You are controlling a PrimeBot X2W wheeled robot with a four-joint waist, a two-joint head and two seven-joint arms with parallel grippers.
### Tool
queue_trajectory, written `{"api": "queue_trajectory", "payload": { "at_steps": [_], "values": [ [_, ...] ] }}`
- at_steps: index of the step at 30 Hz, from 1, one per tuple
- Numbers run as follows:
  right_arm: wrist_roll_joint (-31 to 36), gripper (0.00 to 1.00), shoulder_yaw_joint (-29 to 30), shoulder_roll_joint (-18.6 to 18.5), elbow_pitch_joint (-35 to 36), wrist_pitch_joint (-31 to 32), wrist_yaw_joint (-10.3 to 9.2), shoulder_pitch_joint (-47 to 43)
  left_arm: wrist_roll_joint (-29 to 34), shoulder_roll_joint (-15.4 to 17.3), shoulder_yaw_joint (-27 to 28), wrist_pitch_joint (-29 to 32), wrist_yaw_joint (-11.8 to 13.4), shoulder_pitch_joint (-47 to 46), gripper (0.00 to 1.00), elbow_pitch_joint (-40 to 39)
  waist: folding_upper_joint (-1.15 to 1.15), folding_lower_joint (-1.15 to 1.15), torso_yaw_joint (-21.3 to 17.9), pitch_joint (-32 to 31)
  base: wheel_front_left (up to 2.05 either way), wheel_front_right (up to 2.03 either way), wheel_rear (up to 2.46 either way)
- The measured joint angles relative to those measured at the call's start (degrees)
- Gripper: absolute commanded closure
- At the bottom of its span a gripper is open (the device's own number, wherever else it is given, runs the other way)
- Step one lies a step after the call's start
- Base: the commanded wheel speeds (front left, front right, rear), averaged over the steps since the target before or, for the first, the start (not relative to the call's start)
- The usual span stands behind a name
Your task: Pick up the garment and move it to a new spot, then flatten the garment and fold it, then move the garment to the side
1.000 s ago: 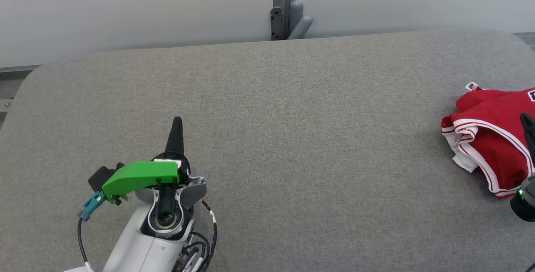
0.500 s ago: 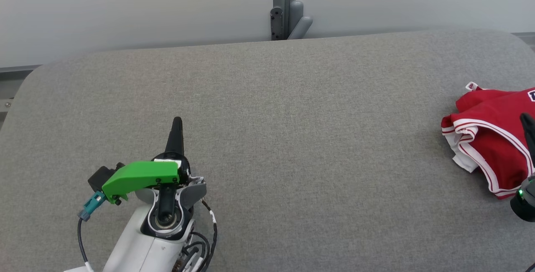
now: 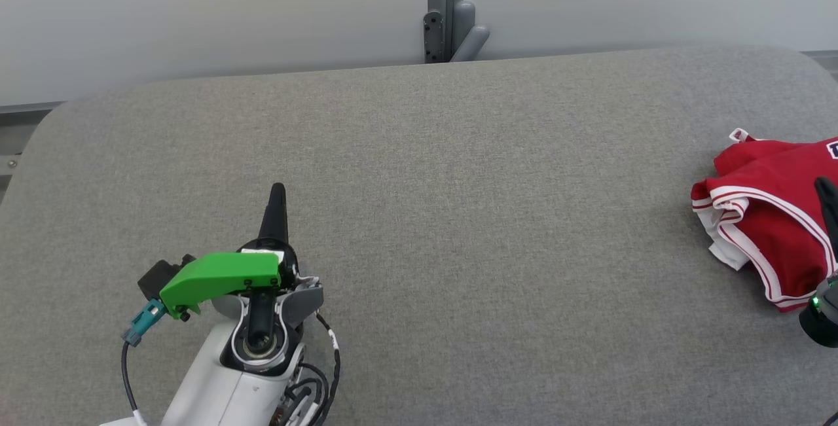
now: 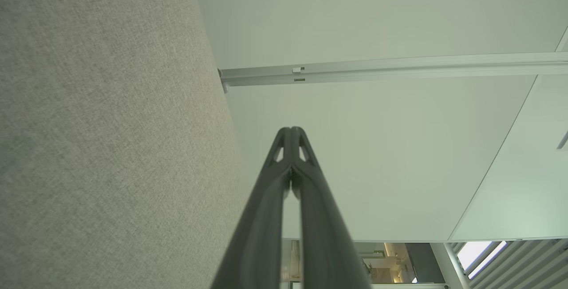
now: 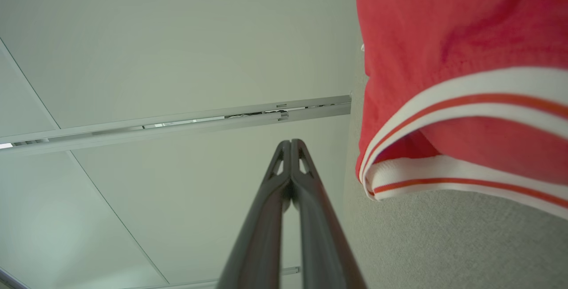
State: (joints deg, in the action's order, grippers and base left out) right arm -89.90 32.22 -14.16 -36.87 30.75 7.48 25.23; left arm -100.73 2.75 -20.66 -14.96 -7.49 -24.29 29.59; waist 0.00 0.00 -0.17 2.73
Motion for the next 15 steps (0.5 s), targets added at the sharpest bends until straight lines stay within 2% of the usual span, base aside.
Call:
{"api": "queue_trajectory", "payload": {
  "at_steps": [15],
  "values": [
    [0.0,1.0,0.0,0.0,0.0,0.0,0.0,0.0,-0.01,0.0,0.0,0.0,0.0,0.0,1.0,0.0,0.0,0.0,0.0,0.0,0.0,0.0,0.0]
  ]
}}
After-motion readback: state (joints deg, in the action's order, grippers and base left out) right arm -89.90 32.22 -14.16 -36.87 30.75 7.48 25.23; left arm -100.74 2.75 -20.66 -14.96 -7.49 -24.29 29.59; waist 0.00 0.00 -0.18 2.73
